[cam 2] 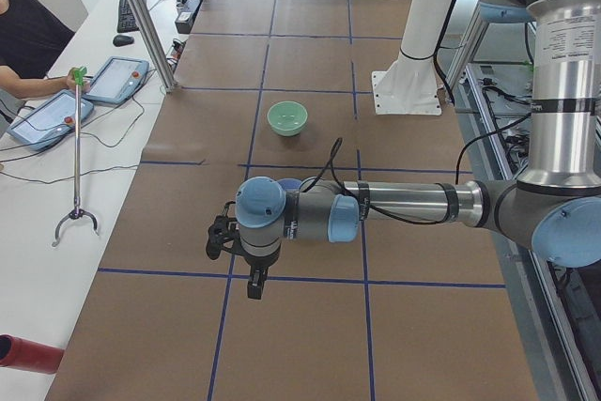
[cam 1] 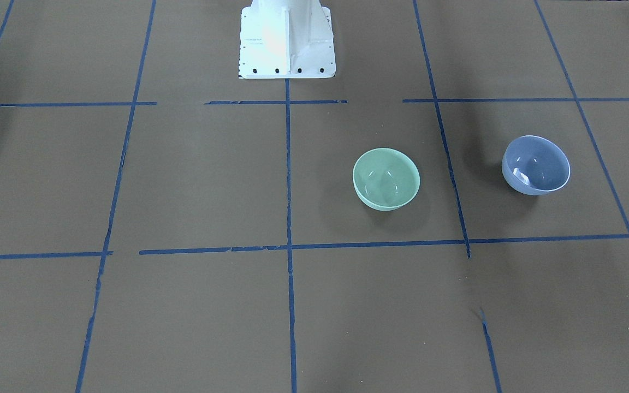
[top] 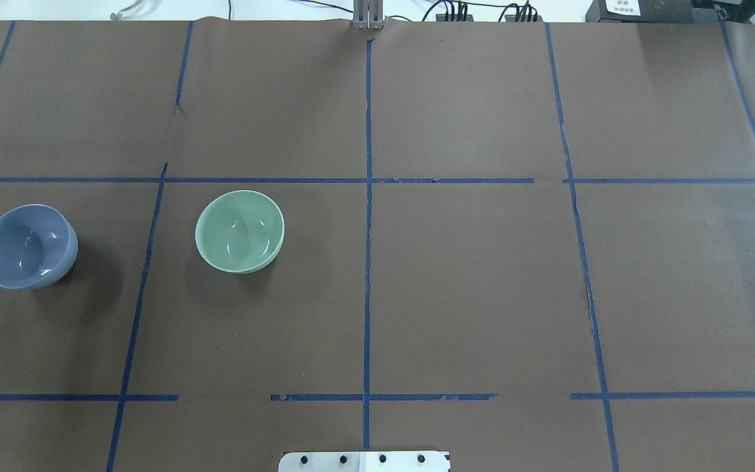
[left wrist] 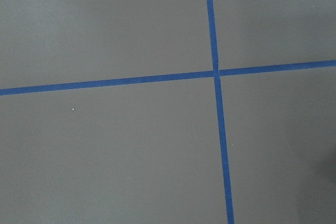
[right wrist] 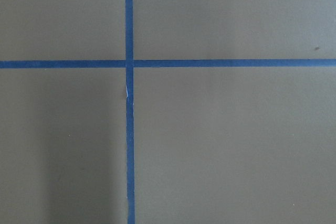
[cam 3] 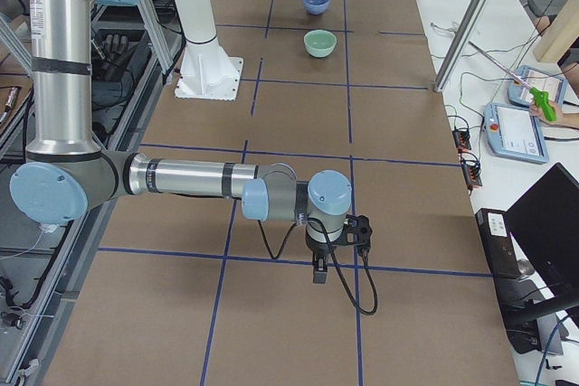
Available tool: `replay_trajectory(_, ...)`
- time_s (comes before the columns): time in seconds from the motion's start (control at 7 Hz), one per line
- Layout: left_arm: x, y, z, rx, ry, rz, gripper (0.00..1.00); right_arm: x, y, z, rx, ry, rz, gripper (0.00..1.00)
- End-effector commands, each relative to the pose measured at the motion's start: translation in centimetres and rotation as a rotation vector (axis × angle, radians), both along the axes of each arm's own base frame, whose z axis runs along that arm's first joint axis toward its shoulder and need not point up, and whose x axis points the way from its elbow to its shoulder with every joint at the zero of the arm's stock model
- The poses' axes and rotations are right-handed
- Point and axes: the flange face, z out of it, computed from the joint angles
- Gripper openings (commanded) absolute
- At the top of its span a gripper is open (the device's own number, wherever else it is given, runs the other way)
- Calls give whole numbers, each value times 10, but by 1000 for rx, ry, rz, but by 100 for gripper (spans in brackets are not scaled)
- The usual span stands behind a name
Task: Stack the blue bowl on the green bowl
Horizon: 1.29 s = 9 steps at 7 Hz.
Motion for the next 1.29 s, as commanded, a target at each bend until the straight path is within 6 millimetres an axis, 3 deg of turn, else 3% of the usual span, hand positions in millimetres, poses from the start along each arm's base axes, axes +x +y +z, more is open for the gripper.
replay_trajectory(0.0, 68, 10, -22, -25, 40, -117, 100, 0, 0, 0, 0, 0, 0, 100)
replay_trajectory(0.43, 138, 35, -28, -82, 127, -147, 100, 0, 0, 0, 0, 0, 0, 100)
replay_trajectory(0.57, 174, 39, -43, -130, 143, -137, 100, 0, 0, 0, 0, 0, 0, 100)
replay_trajectory(0.71, 200, 43, -44, -124, 119, -141, 100, 0, 0, 0, 0, -1, 0, 100)
replay_trajectory(1.14, 246, 51, -26, -167, 104, -92, 100, 0, 0, 0, 0, -2, 0, 100)
